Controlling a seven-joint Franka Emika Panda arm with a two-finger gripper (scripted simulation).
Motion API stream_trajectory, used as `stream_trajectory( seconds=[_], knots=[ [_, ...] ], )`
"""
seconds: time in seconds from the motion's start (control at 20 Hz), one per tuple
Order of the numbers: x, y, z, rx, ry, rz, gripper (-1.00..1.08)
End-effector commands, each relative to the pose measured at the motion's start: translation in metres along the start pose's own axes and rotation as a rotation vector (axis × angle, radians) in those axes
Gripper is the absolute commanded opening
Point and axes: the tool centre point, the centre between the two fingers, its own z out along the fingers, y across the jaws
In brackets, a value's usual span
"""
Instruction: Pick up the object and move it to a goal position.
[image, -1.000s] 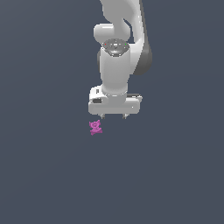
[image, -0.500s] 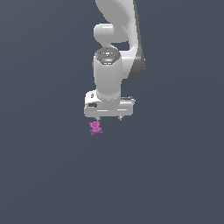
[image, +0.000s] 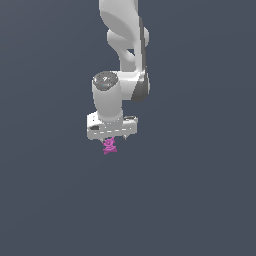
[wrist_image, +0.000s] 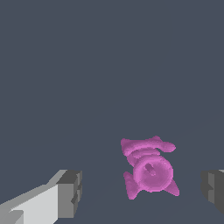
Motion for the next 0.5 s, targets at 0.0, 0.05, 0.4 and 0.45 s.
stream_trajectory(
  seconds=[0.0, 0.05, 0.4, 0.45],
  knots=[
    [-0.008, 0.010, 0.012, 0.002, -0.004, -0.028, 1.00],
    [-0.011, 0.013, 0.016, 0.002, -0.005, -0.037, 1.00],
    [-0.024, 0.027, 0.033, 0.006, -0.012, -0.076, 1.00],
    [-0.024, 0.028, 0.034, 0.006, -0.012, -0.079, 1.00]
  ],
)
